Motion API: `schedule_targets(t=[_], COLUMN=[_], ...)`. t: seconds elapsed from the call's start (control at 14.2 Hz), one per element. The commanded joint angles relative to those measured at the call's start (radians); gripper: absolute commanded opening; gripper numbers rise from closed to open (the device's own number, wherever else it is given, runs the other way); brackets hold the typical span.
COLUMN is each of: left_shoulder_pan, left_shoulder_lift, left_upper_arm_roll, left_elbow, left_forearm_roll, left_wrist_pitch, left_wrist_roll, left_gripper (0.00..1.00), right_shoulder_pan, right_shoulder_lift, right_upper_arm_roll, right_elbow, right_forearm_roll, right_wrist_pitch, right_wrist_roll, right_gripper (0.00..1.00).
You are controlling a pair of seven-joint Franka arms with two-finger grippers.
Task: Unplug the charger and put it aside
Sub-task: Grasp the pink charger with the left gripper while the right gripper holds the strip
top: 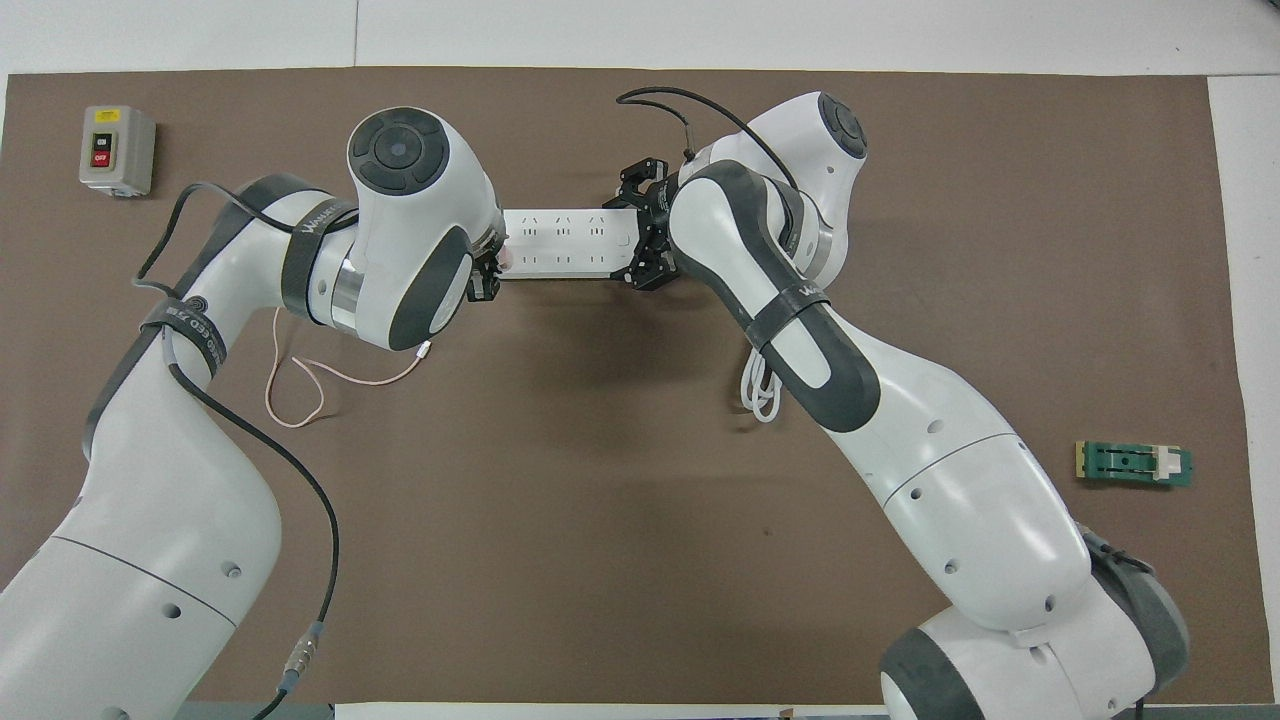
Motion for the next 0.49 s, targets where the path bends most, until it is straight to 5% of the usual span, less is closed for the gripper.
schedule_targets(t=[0.0, 0.21, 0.42], left_shoulder_pan=[-0.012, -0.006, 0.002], left_shoulder_lift=[0.017, 0.004, -0.023], left_upper_arm_roll=[0.007, 0.007, 0.006], left_elbow=[0.016, 0.052, 0.181], left_forearm_roll=[0.009, 0.013, 0.013], left_wrist_pitch=[-0.018, -0.046, -0.222], left_wrist_roll=[0.013, 0.019, 0.073], left_gripper=[0.00, 0.00, 0.00], right_shoulder_pan=[0.019, 0.019, 0.019], right_shoulder_lift=[0.022, 0.022, 0.020], right_upper_arm_roll=[0.001, 0.001, 0.001], right_elbow=[0.017, 0.017, 0.017], right_forearm_roll=[-0.019, -0.019, -0.019], right_wrist_pitch=[0.030, 0.031, 0.031], right_wrist_roll=[-0.018, -0.018, -0.019], right_gripper=[0.60, 0.60, 0.60])
